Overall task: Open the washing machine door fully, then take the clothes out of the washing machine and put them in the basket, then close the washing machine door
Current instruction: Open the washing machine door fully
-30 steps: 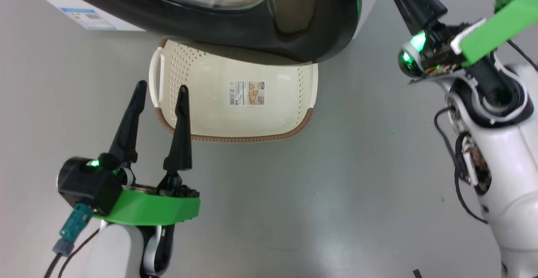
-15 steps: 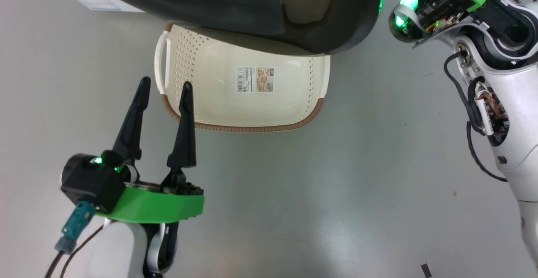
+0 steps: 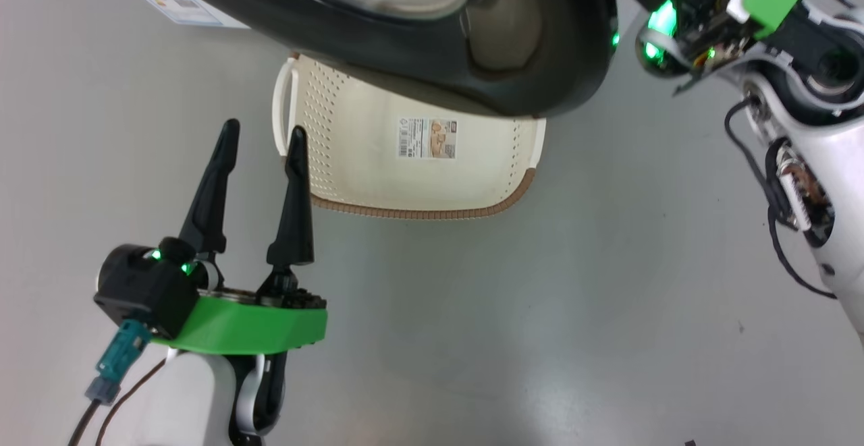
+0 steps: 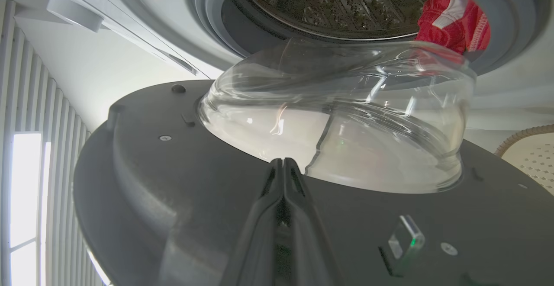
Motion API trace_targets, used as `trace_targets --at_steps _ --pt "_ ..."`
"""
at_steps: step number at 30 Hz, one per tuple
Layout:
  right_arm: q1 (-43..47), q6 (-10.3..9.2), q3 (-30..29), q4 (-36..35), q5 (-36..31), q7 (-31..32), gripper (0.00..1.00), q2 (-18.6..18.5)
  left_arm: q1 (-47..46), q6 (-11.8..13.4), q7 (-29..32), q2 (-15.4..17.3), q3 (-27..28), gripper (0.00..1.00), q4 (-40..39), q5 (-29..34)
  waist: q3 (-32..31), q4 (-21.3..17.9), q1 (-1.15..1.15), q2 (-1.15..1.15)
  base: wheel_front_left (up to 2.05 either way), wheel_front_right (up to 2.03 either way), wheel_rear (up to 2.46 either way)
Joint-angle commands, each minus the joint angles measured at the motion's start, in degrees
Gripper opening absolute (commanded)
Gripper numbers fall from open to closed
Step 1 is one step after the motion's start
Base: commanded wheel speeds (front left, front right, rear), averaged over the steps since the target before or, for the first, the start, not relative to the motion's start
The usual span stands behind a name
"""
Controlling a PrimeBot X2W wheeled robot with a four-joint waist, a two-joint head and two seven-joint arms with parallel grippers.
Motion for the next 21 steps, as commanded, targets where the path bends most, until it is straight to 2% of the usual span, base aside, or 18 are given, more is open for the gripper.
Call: trace_targets --at_steps 1,21 --pt "2.6 0.3 1.5 -2.2 1.1 -0.2 0.0 0.6 1.0 0.7 -0.4 1.1 1.8 1.0 -1.4 -0.4 -1.3 0.7 0.0 0.0 0.0 0.0 0.0" --pt "11.1 0.3 12.5 -4.8 6.5 -1.0 0.0 -2.8 7.0 1.3 -0.4 1.1 3.0 1.0 0.2 -0.5 -12.2 4.9 0.0 0.0 0.0 0.0 0.0"
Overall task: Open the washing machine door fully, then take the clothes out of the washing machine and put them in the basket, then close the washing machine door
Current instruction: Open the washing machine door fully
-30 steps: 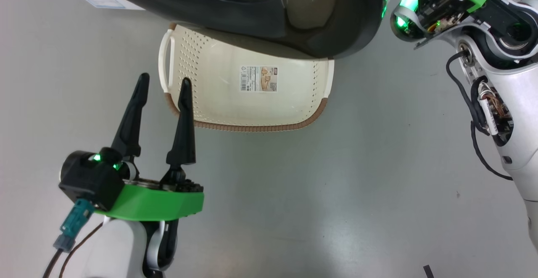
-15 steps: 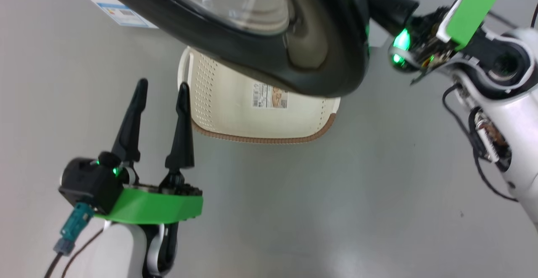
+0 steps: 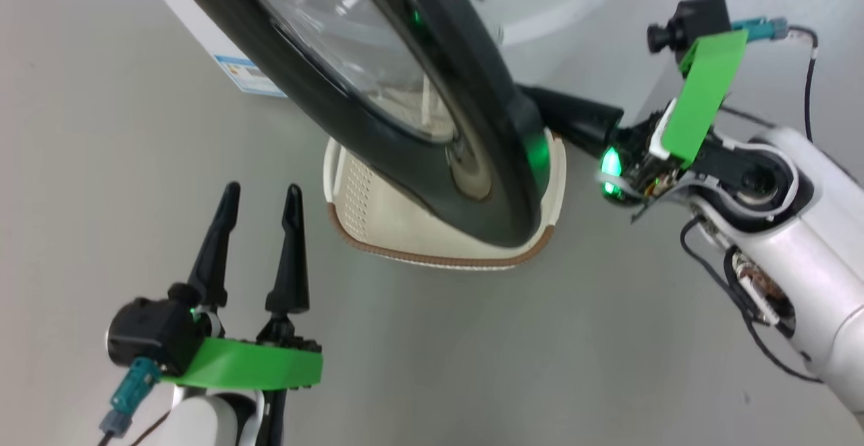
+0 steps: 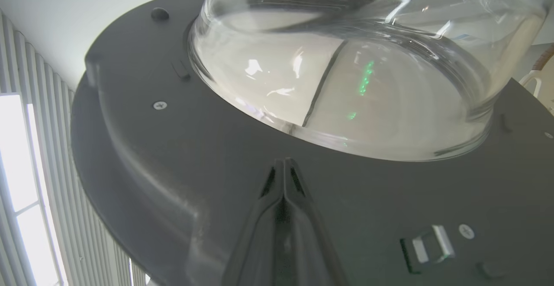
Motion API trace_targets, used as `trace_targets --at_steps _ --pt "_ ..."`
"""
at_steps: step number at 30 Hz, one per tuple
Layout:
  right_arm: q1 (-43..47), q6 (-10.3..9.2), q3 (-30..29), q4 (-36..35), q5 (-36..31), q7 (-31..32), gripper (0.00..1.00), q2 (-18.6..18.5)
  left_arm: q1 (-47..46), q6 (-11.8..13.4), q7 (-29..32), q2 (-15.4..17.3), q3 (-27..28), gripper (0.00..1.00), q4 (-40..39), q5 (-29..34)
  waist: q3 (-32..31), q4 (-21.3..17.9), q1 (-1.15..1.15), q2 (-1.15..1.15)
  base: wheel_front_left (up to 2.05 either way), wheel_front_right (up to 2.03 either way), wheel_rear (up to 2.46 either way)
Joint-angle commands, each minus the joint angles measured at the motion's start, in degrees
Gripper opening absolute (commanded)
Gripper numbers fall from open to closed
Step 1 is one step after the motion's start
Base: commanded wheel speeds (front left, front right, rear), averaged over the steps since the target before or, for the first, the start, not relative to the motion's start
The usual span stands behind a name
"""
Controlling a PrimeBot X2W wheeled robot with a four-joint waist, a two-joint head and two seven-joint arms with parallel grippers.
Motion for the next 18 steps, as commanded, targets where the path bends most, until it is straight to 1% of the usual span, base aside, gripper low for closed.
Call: trace_targets --at_steps 1,8,18 --pt "2.0 0.31 0.7 -2.2 0.6 0.0 0.0 0.8 1.1 0.4 -0.4 1.0 2.1 1.0 -1.2 0.1 -2.6 1.8 0.0 0.0 0.0 0.0 0.0" --pt "6.3 0.31 3.9 -3.4 2.4 -0.7 0.0 0.5 4.5 0.5 -0.4 1.0 2.5 1.0 0.0 0.2 -7.9 3.9 0.0 0.0 0.0 0.0 0.0" --pt "10.5 0.31 8.8 -2.2 3.4 -1.1 0.0 2.7 7.8 0.0 -0.4 1.0 3.0 1.0 2.5 1.3 -14.2 6.9 0.0 0.0 0.0 0.0 0.0"
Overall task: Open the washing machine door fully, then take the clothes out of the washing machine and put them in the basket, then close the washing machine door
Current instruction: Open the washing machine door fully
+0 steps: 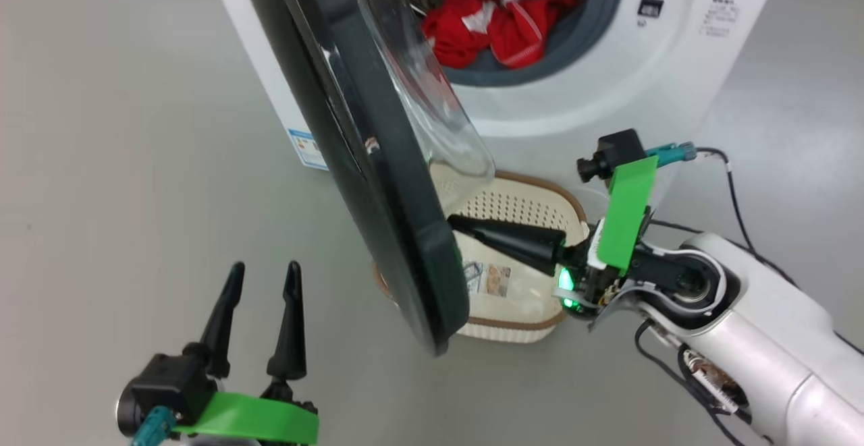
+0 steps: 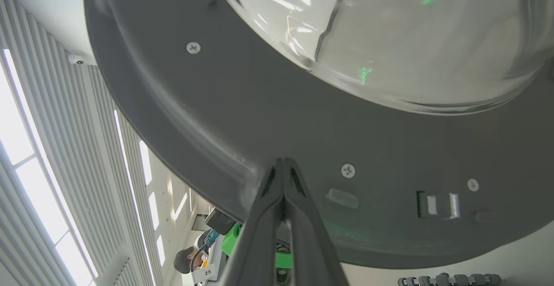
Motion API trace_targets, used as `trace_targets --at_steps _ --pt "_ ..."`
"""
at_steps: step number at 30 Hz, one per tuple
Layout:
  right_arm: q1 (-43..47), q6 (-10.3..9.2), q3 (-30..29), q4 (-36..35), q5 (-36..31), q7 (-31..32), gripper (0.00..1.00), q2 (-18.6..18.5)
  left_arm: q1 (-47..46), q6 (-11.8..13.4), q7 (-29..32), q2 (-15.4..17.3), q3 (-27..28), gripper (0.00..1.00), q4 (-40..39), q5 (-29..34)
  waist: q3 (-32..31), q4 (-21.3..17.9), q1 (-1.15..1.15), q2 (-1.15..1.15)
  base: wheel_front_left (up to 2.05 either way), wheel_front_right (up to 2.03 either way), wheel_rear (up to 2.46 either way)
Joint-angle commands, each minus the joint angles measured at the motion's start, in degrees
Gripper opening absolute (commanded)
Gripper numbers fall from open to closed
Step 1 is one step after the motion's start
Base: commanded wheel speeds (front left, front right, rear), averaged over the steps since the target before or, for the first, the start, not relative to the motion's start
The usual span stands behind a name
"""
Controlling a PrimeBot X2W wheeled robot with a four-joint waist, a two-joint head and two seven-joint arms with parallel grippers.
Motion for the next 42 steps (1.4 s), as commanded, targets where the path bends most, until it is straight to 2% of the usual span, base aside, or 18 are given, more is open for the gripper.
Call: trace_targets --at_steps 1,7,20,34,42 --pt "1.7 0.31 0.8 -1.1 0.2 -0.3 0.0 1.4 0.2 0.0 -0.4 0.9 2.0 1.0 -0.9 0.9 -2.8 2.4 0.0 0.0 0.0 0.0 0.0" --pt "2.5 0.31 2.4 0.9 -0.7 -0.5 0.0 3.1 0.9 -0.2 -0.4 0.9 2.1 1.0 0.3 1.0 -4.9 5.1 0.0 0.0 0.0 0.0 0.0" --pt "2.8 0.31 2.1 6.3 -2.4 0.1 0.0 6.5 1.0 -0.8 -0.4 1.0 2.1 1.0 1.9 1.2 -6.9 10.7 0.0 0.0 0.0 0.0 0.0" --pt "0.1 0.31 1.8 12.3 -5.3 1.9 0.0 10.5 2.3 0.4 -0.4 0.9 2.7 1.0 -0.2 0.1 -5.7 11.5 0.0 0.0 0.0 0.0 0.0" --pt "0.5 0.31 -0.4 13.4 -7.7 0.7 0.0 11.0 2.5 0.3 -0.4 0.9 3.0 1.0 0.0 0.1 -6.2 11.2 0.0 0.0 0.0 0.0 0.0"
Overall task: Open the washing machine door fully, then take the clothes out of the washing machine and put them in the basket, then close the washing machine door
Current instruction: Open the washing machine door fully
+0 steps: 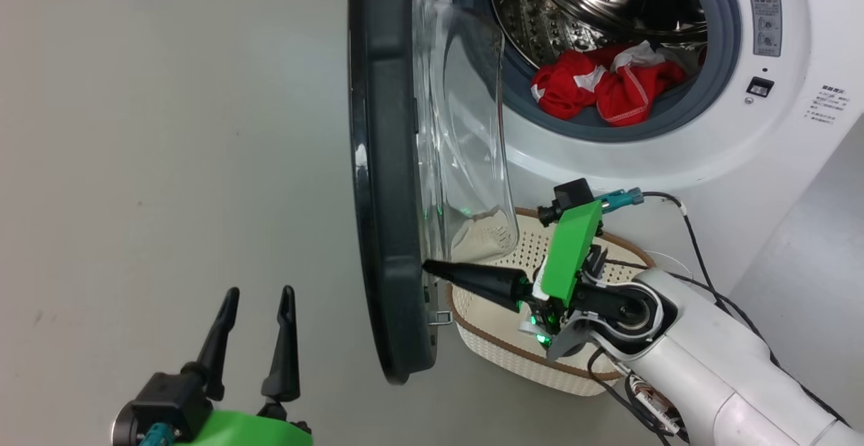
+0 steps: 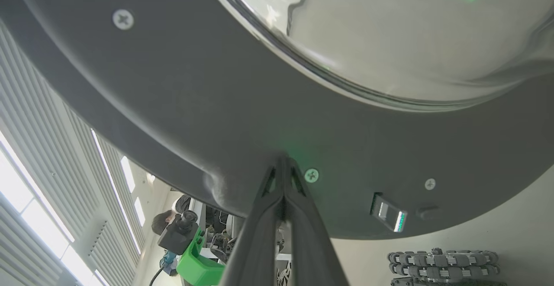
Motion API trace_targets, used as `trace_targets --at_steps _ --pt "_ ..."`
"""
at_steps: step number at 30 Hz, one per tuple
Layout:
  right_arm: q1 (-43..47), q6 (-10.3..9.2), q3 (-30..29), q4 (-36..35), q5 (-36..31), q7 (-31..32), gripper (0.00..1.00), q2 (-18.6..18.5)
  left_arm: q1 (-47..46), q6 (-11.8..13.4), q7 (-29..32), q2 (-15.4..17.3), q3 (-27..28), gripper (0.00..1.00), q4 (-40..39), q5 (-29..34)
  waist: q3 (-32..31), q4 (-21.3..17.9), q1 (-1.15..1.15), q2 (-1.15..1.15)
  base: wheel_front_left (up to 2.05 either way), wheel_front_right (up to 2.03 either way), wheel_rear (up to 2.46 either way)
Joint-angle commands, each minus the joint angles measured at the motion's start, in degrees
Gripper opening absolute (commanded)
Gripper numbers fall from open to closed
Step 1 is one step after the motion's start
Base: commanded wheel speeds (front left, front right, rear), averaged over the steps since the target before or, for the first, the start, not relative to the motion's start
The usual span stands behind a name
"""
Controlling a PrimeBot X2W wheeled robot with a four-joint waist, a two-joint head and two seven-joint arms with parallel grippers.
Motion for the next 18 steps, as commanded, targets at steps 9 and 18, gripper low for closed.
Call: trace_targets --at_steps 9,18 --pt "1.6 0.31 -2.9 -4.4 -7.8 -8.2 1.0 -1.4 0.0 -0.2 -0.4 1.0 1.8 1.0 0.3 -0.3 -2.0 -0.9 0.0 0.0 0.0 0.0 0.0" --pt "4.4 0.31 3.3 -7.1 -31.3 -26.8 1.0 -7.1 -0.3 -0.4 -0.4 1.1 1.3 1.0 0.5 -0.3 -2.8 -1.8 0.0 0.0 0.0 0.0 0.0"
